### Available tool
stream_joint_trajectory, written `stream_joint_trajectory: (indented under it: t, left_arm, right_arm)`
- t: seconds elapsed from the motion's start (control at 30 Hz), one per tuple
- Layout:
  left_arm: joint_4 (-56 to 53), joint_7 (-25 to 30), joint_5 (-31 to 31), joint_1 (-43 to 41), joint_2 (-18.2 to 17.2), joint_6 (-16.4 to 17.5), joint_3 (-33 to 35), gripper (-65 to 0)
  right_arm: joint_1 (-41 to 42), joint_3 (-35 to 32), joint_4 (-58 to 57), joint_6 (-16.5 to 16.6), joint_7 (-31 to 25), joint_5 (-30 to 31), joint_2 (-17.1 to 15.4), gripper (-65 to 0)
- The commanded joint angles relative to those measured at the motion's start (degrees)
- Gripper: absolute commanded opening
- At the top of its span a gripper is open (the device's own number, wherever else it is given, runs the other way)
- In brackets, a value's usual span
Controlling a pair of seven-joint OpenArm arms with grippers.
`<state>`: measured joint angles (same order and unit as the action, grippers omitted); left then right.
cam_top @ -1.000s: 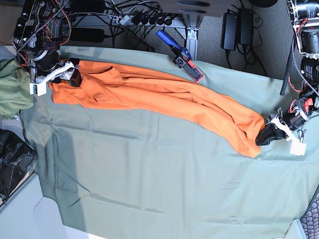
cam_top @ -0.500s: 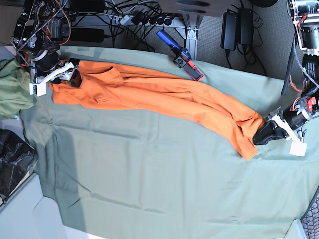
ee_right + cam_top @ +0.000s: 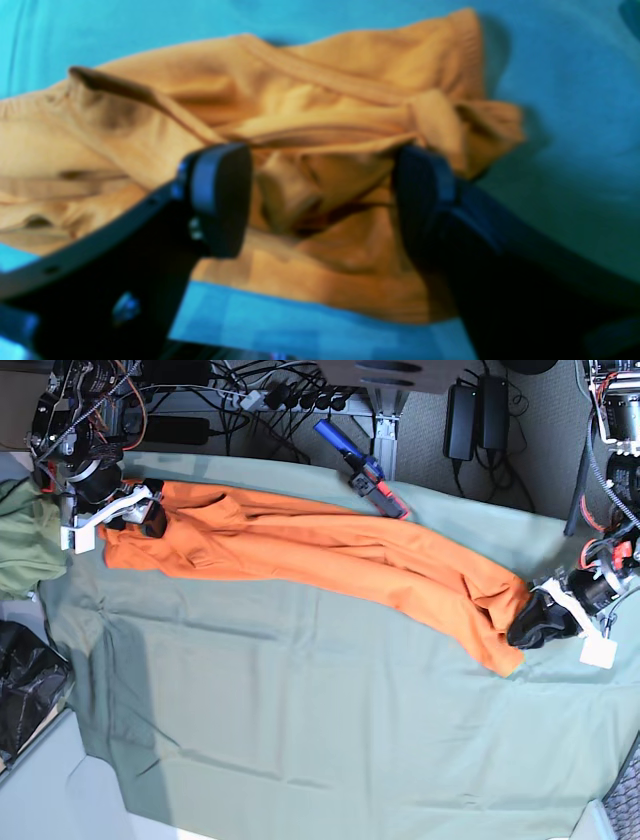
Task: Fold the T-shirt properly
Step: 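Regrasp the folded end with the left gripper and pull it along the cloth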
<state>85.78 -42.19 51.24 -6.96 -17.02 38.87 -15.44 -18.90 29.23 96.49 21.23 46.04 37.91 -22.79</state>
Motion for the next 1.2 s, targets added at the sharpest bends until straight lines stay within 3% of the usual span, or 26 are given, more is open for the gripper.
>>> stream_joint_trajectory:
  t: [0.0, 0.07, 0.43, 0.7, 0.8, 1.17]
  left_arm:
    - [0.22, 1.42, 1.18, 0.76, -0.61, 1.13, -0.22, -31.5]
    - [-1.03, 1.86, 1.22, 0.79, -0.61, 1.13, -0.22, -29.1]
    - [-13.77, 3.45, -0.50, 6.93, -0.70, 1.13, -0.22, -29.1]
    - [-13.90, 2.47, -3.21, 8.33, -3.19, 1.13, -0.22, -29.1]
    - [-13.90, 0.50, -2.16, 7.50, -3.04, 1.13, 0.15, -29.1]
    - [-13.86, 1.20, -0.79, 6.14, -1.46, 1.13, 6.47, -29.1]
  right_arm:
    - [0.24, 0.52, 0.92, 4.70, -1.20, 0.68, -0.42, -20.8]
    - [0.07, 0.52, 0.92, 4.70, -1.18, 0.70, 0.22, -20.8]
    - [-0.04, 0.52, 0.92, 4.70, -0.76, 0.68, 0.90, -20.8]
    - [-0.02, 0.52, 0.92, 4.70, -0.35, 0.68, 0.90, -20.8]
    - [-0.02, 0.52, 0.92, 4.70, -0.37, 0.70, 0.92, -20.8]
    - [-0.02, 0.52, 0.92, 4.70, -0.37, 0.68, 0.92, -20.8]
